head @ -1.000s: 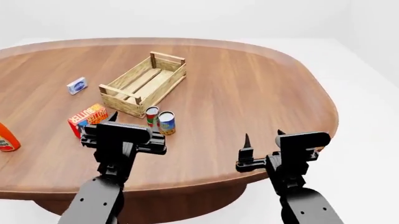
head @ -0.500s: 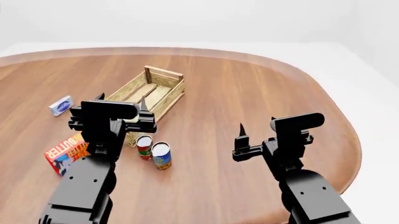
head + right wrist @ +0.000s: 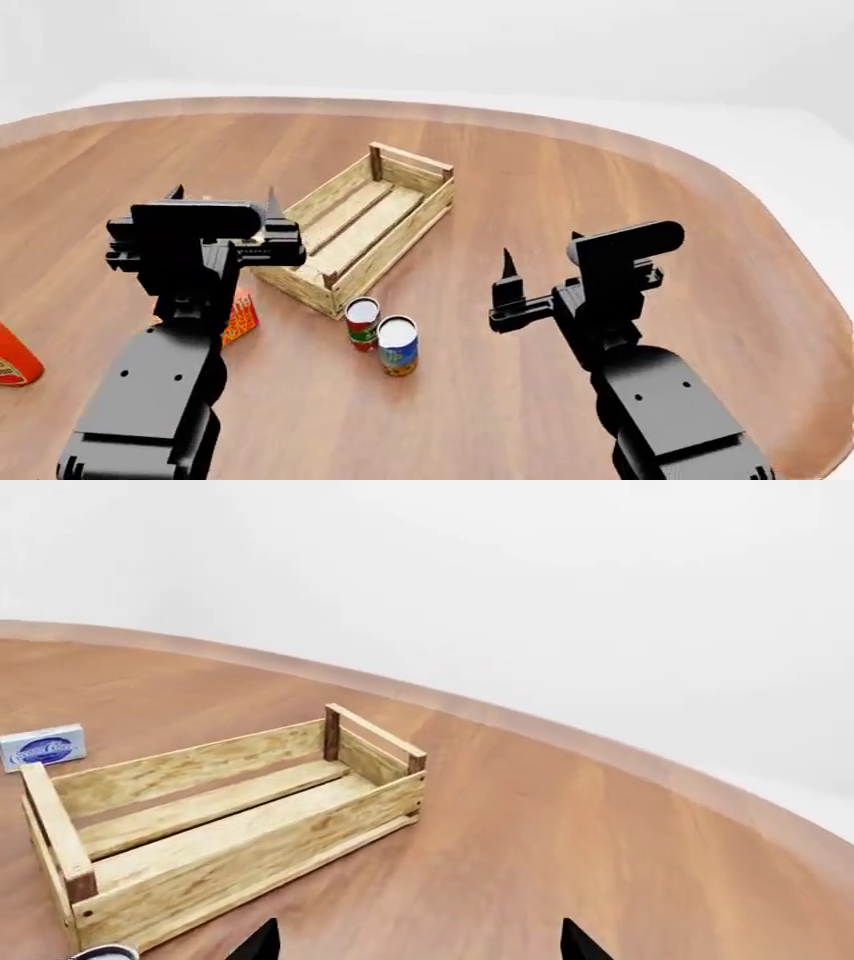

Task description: Pick up the ketchup, and put it in the wooden tray.

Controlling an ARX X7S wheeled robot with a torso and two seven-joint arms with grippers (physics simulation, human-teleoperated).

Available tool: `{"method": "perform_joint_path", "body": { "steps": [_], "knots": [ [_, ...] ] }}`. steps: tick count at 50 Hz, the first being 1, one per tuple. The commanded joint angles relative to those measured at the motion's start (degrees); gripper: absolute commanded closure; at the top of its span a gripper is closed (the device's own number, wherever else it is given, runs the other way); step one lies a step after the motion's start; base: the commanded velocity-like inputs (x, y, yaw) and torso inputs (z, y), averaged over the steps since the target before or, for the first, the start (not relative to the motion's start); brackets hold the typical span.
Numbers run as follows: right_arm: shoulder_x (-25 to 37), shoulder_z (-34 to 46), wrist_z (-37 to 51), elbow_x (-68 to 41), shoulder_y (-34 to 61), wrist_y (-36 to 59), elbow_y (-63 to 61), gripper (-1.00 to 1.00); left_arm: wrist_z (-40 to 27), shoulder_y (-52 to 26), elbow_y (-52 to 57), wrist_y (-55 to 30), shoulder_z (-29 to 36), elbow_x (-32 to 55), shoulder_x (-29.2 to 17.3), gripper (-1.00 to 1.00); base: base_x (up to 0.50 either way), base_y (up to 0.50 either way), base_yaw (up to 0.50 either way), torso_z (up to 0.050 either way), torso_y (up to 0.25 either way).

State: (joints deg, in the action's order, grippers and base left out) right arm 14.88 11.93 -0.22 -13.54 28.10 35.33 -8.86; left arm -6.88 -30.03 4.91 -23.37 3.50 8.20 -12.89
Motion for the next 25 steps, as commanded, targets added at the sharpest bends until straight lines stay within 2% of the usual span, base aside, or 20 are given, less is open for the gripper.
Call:
{"method": "perform_joint_path", "body": {
  "steps": [1,25],
  "knots": [
    [-0.2,1.2,-0.8,-0.2,2.5,0.0,1.4,-1.0,-0.8,-0.1,0.3,0.3,-1.1,0.2,-1.0,-1.0,0.17,0.02,0.5,0.0,0.0],
    [-0.7,3.9,-1.7,0.0,6.0,0.2,3.9,-1.0,-2.1,0.4,-1.7,1.8,-4.0,0.5,-3.4,-1.0,0.18,0.04,0.5,0.0,0.0]
  ]
}}
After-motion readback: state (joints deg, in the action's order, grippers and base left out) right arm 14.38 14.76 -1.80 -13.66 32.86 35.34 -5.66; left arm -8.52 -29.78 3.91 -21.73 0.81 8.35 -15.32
